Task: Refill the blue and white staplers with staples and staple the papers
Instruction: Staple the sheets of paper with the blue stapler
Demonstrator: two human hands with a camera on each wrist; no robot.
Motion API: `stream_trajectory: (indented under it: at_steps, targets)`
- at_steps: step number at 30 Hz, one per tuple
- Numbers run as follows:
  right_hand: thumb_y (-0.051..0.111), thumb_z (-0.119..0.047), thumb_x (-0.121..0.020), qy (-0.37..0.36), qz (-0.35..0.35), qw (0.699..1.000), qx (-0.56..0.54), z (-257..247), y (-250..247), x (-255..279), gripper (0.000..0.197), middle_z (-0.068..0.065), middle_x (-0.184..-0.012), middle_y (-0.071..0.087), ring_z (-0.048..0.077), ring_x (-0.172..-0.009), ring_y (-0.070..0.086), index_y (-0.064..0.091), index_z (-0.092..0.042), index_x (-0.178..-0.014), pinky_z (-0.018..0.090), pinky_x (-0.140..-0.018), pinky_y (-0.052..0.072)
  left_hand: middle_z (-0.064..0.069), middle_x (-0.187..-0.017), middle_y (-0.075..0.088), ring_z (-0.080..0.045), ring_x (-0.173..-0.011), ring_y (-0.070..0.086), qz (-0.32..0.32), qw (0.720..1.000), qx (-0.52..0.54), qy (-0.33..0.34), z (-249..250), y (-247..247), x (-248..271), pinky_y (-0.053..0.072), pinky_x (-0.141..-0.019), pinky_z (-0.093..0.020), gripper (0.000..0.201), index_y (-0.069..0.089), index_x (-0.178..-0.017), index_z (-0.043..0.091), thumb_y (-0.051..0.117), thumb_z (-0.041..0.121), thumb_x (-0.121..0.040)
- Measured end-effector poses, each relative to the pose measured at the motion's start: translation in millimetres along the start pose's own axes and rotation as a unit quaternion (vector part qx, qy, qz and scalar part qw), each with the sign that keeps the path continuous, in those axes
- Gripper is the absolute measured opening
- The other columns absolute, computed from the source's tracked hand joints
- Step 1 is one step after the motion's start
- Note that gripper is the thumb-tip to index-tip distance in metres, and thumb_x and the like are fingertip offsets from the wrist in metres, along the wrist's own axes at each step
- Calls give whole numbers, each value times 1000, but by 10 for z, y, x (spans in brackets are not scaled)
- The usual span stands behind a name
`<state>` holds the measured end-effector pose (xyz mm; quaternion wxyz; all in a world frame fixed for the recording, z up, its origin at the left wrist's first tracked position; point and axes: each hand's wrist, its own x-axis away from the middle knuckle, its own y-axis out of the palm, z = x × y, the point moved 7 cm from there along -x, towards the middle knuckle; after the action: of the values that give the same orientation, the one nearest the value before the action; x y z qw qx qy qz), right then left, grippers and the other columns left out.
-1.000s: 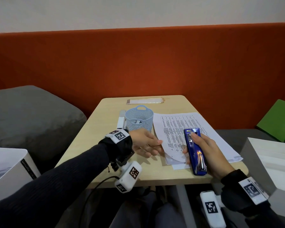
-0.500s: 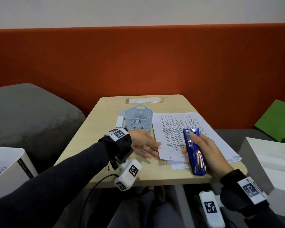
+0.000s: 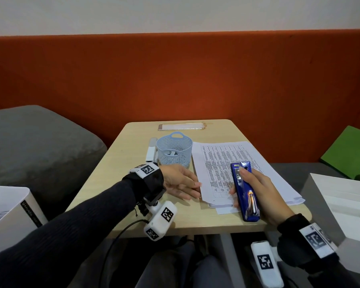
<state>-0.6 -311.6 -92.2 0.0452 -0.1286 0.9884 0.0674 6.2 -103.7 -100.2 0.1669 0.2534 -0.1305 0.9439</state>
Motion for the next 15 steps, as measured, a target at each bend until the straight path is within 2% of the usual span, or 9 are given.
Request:
stream_trajectory:
  at_steps: [2,5,9,13,15]
  targets:
    - [70,-55,-76,4,-1,1000,-6,-4,4,7,66,21,-79,68,27,-47,61,53,1,-107,30,-45,52,-7,-85,75,-9,-72,74,-10,1000,8,-3,14,17,11,59,-57,-21,9,66,-97,9,66,13,-89]
    - [73,-59,-70,7,-3,1000,-2,5,2,6,71,21,-80,68,28,-49,61,53,-1,-106,31,-45,52,-12,-96,73,-8,-72,74,-13,1000,4,-6,21,25,16,59,-57,-21,14,68,-98,6,66,16,-89]
    - [68,-52,-81,11,-3,1000,-3,17,-13,-10,63,22,-81,68,30,-50,61,53,1,-110,31,-48,53,-14,-100,72,-13,-73,74,-6,1000,4,-6,18,35,19,58,-54,-22,11,68,-88,6,67,17,-88]
    - [74,-63,-64,6,-6,1000,9,26,-10,-17,77,21,-81,69,31,-51,62,54,-2,-107,32,-48,53,-9,-91,76,-16,-75,75,-4,1000,5,-6,36,45,29,58,-55,-23,11,68,-88,6,67,17,-89]
    - [73,-61,-65,7,-7,1000,3,32,-18,-22,75,21,-81,69,31,-50,62,54,-2,-108,31,-47,53,-9,-90,76,-15,-75,74,-1,1000,2,-9,44,43,31,59,-57,-24,9,68,-87,6,67,15,-89]
